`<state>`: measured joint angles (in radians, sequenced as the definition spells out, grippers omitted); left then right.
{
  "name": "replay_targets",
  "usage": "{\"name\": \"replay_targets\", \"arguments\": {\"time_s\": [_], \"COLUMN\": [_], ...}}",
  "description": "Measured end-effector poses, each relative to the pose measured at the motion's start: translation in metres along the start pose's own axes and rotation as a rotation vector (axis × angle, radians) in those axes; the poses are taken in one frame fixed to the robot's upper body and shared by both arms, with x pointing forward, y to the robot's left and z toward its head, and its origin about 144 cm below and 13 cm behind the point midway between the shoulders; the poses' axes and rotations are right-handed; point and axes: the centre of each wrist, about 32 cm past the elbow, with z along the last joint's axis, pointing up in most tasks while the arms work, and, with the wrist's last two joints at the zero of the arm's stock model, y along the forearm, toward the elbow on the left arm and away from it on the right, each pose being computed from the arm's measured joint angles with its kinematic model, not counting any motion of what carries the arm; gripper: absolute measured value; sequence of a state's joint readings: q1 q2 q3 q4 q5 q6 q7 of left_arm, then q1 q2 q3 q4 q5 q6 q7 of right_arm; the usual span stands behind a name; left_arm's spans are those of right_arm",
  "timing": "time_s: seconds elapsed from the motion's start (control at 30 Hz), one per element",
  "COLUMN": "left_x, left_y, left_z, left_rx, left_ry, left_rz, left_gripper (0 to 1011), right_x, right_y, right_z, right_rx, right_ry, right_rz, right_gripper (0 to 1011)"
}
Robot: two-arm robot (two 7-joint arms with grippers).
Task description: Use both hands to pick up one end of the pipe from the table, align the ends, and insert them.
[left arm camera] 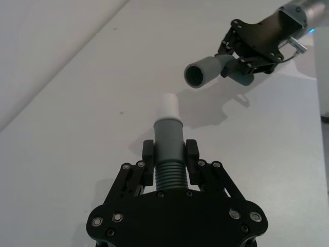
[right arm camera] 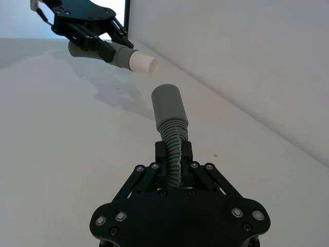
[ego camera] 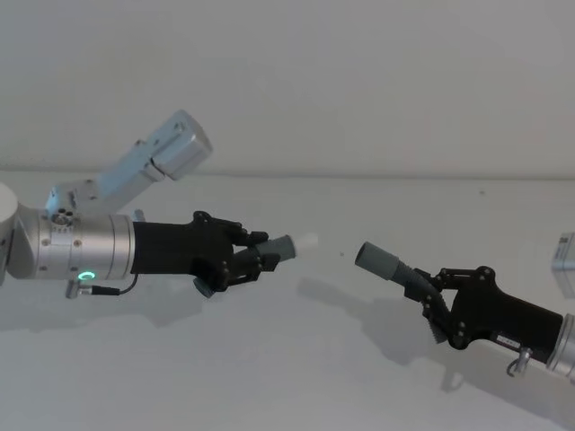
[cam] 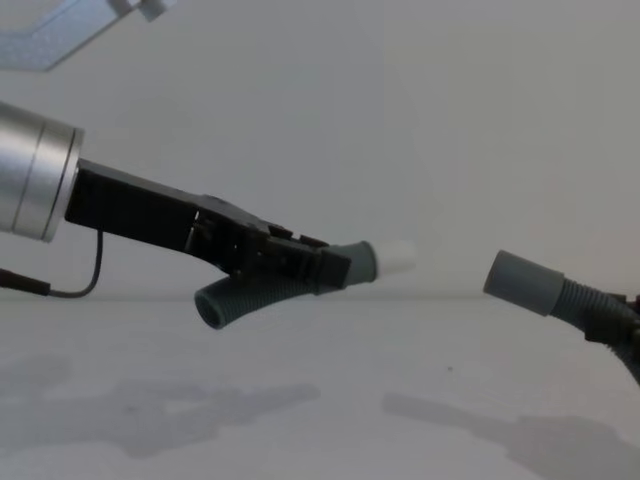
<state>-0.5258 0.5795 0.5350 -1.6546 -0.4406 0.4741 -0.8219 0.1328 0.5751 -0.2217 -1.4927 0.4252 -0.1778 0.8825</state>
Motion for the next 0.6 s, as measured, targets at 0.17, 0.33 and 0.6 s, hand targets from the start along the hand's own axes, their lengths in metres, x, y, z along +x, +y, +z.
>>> {"name": "replay_targets", "arguments": {"time_s": [0.17, 0.33, 0.6], "left_x": [0.0036, 0.0057, 0.0085], "left_y": [-0.0022, -0.0038, -0.0053], "left_z": [0.0019, 0.0035, 0.0062], "left_rx": [0.011, 0.022, 0.05], "left_ry": [-0.002, -0.002, 0.003], "left_rz": [-0.047, -0.083, -0.133], "left_gripper": [346, 345, 346], "right_x": [0.0019, 0.0032, 0.0075], "right_y": [-0.0015, -0.0024, -0.0051], "right_z": [0.0012, 0.002, 0.0032], "right_rx": [-0.001, 0.001, -0.001], "right_ry": [-0.006, -0.007, -0.015], "right_rz": [0.019, 0.031, 0.06], "right_gripper": [137, 137, 137]}}
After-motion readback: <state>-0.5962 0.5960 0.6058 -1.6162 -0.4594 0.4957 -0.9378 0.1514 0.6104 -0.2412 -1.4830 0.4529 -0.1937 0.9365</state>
